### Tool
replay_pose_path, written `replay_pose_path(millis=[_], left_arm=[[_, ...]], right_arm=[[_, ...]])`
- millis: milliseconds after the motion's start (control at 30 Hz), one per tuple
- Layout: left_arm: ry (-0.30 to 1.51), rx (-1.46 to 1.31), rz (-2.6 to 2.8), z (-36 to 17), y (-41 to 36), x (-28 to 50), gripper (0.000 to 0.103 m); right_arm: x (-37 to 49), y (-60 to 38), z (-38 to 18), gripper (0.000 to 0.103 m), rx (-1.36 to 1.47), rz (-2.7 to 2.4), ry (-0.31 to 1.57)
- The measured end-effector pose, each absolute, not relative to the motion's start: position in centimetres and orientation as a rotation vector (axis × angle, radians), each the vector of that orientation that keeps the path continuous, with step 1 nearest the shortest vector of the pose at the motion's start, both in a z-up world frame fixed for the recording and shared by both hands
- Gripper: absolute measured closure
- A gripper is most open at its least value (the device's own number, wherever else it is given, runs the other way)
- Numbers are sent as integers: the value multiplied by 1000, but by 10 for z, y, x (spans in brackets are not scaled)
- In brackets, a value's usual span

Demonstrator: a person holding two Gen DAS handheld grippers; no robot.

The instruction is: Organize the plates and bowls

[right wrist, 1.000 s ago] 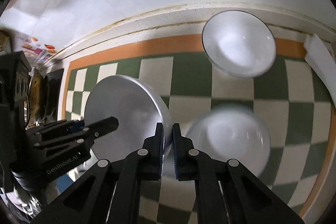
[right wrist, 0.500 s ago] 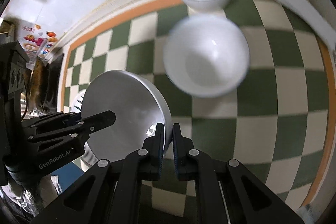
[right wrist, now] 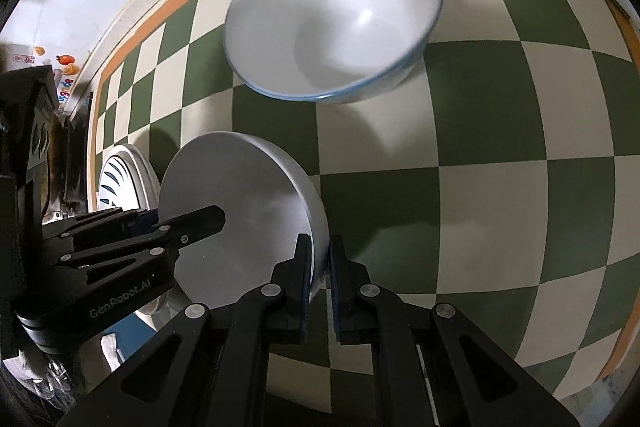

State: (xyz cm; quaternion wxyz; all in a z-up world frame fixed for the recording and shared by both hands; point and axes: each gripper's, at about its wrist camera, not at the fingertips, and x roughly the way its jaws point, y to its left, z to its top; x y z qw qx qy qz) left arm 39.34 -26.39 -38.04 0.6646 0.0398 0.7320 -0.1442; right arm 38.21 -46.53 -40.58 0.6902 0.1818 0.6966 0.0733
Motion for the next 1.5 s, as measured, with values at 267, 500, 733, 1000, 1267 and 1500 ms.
replay_pose_path(millis=[267,500,733,1000,1267,1500], left_arm=[[1620,70,-324,-348,-257,402,83],[1525,3,-312,-306,-257,444,71],[1584,-56,-353,-332,-289,491,71],[1668,8,-366,-376,-316,509,72],[1654,57,-412,-387,-334,502,85],[1623,81,-407,-378,-336,497,85]], right_arm=[[391,-477,-397,88,489,208,1598],[407,-531,-350,58,611,181,1465],[452,-558,-349,56,598,115,1410],[472,-558,-387,56,625,91,1454],[477,-552,-406,87,608,96,1478],[476,-544,-399,89,545,75,1461]])
